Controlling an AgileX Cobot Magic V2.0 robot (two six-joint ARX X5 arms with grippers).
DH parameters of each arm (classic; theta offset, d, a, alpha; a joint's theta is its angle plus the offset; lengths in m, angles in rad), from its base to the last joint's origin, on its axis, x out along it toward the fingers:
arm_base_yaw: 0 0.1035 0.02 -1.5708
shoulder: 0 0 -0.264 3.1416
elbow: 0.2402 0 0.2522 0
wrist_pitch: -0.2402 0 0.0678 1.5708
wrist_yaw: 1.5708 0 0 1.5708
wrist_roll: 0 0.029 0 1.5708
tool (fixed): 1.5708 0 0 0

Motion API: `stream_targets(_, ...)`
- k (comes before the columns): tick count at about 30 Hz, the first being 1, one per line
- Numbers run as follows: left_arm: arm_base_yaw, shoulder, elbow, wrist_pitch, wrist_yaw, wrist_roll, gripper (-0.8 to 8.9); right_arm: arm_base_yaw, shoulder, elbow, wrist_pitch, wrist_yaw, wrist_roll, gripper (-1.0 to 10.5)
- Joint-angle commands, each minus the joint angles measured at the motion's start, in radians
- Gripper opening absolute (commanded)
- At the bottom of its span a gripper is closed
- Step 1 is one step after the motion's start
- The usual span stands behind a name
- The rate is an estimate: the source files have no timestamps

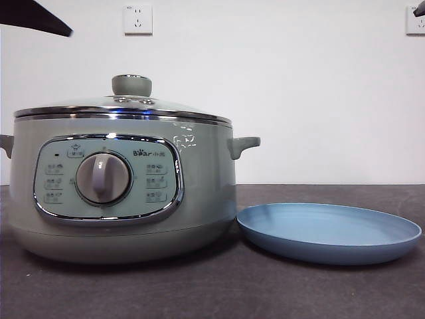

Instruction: Take the pumpkin out from the steamer,put the pumpkin in the blue plate,close the lid

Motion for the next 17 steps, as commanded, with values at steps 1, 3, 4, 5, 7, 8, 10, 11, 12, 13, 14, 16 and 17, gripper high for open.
stream_targets(1,-0.049,0.071,0.049,0.003,-0.074,0.053,3.8,0.002,0.0,0.002,-0.003,0.001,0.0,4.4)
stream_targets(3,-0.081,0.132,0.09,-0.011,-0.117,0.078,3.8,0.002,0.0,0.002,-0.006,0.0,0.0,4.4)
stream_targets(4,-0.092,0.157,0.106,-0.021,-0.127,0.09,3.8,0.002,0.0,0.002,-0.008,0.0,0.0,4.4)
stream_targets(5,-0.103,0.186,0.125,-0.031,-0.142,0.097,3.8,0.002,0.0,0.002,-0.012,0.0,0.0,4.4)
stream_targets(7,-0.124,0.234,0.15,-0.039,-0.167,0.115,3.8,0.002,0.0,0.002,-0.023,0.001,0.0,4.4)
stream_targets(8,-0.134,0.255,0.159,-0.038,-0.184,0.119,3.8,0.002,0.0,0.002,-0.027,0.001,0.0,4.4)
stream_targets(10,-0.158,0.293,0.17,-0.033,-0.229,0.13,3.8,0.002,0.0,0.002,-0.039,0.001,-0.001,4.4)
stream_targets(11,-0.166,0.307,0.17,-0.029,-0.249,0.137,3.8,0.002,0.0,0.002,-0.041,0.001,-0.001,4.4)
stream_targets(12,-0.174,0.323,0.17,-0.029,-0.275,0.14,3.8,0.002,0.0,0.002,-0.047,0.001,-0.001,4.4)
stream_targets(13,-0.178,0.333,0.17,-0.031,-0.288,0.14,3.8,0.002,0.0,0.002,-0.05,0.001,-0.001,4.4)
stream_targets(14,-0.182,0.343,0.17,-0.031,-0.293,0.14,3.79,0.002,0.0,0.002,-0.051,0.001,-0.001,4.4)
stream_targets(16,-0.184,0.36,0.17,-0.03,-0.294,0.143,3.78,0.002,0.0,0.002,-0.053,0.001,-0.001,4.4)
stream_targets(17,-0.184,0.366,0.17,-0.03,-0.294,0.145,3.78,0.002,0.0,0.002,-0.053,0.001,-0.001,4.4)
